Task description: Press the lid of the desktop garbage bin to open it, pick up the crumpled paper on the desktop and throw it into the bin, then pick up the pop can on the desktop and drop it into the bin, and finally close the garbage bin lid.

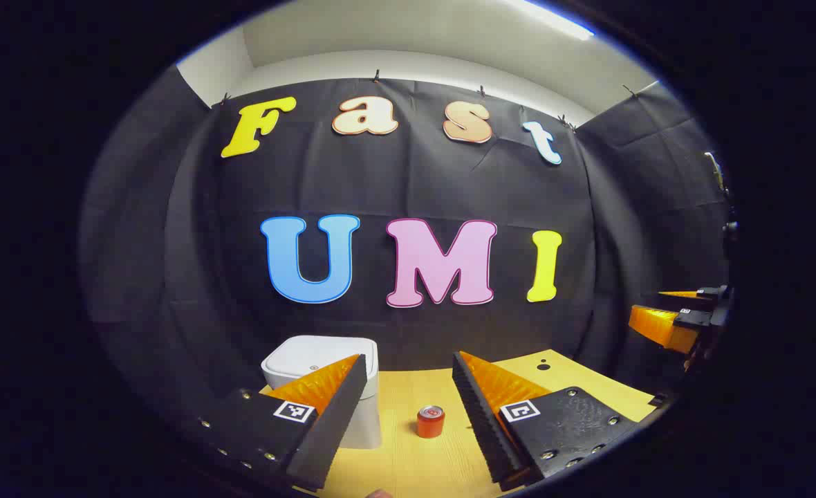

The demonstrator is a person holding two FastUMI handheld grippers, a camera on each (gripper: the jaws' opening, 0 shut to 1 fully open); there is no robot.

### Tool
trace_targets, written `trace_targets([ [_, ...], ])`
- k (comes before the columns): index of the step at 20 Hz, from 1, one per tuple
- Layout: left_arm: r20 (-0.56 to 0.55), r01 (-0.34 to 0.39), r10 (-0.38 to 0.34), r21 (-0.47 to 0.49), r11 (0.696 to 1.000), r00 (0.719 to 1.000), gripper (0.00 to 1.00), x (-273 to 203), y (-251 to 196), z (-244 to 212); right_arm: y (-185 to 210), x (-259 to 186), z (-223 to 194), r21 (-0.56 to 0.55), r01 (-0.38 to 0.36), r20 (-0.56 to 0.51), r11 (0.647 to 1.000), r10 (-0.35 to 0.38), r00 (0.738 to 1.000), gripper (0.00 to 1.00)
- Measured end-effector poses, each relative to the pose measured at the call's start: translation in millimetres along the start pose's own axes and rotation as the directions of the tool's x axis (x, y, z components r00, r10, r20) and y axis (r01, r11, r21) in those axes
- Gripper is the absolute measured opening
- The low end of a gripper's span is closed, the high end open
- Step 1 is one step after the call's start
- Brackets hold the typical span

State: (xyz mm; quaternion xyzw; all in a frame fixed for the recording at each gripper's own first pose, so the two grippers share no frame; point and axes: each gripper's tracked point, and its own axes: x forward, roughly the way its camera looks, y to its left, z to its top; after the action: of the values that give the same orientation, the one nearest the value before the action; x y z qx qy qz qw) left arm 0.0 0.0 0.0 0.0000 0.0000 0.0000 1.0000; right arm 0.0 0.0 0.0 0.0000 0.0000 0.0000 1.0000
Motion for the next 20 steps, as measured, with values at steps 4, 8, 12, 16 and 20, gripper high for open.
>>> trace_targets([
  [4, -0.006, -0.017, 0.017, 0.006, 1.000, 1.000, 0.81, 2.7, 5.0, -1.3, 3.5, 6.8, -4.7, -0.003, -0.013, -0.019, 1.000, 0.013, 1.000, 0.98],
  [8, -0.032, -0.037, 0.037, -0.009, 0.999, 0.999, 0.82, 4.1, 15.4, -13.2, 3.7, 11.6, -7.0, 0.002, -0.010, -0.029, 1.000, 0.010, 1.000, 0.98],
  [12, -0.046, -0.044, 0.044, 0.010, 0.999, 0.998, 0.82, 4.0, 22.3, -19.4, 3.1, 12.3, -10.1, -0.002, -0.001, -0.039, 1.000, 0.000, 0.999, 0.98],
  [16, -0.028, -0.026, 0.026, 0.018, 1.000, 0.999, 0.83, 5.9, 21.0, -13.8, 4.7, 11.2, -9.1, -0.002, 0.007, -0.039, 1.000, -0.007, 0.999, 0.98],
  [20, -0.034, -0.005, 0.006, 0.024, 1.000, 0.999, 0.82, 10.8, 20.3, -14.3, 7.3, 9.5, -9.8, -0.006, 0.010, -0.043, 1.000, -0.010, 0.999, 0.98],
])
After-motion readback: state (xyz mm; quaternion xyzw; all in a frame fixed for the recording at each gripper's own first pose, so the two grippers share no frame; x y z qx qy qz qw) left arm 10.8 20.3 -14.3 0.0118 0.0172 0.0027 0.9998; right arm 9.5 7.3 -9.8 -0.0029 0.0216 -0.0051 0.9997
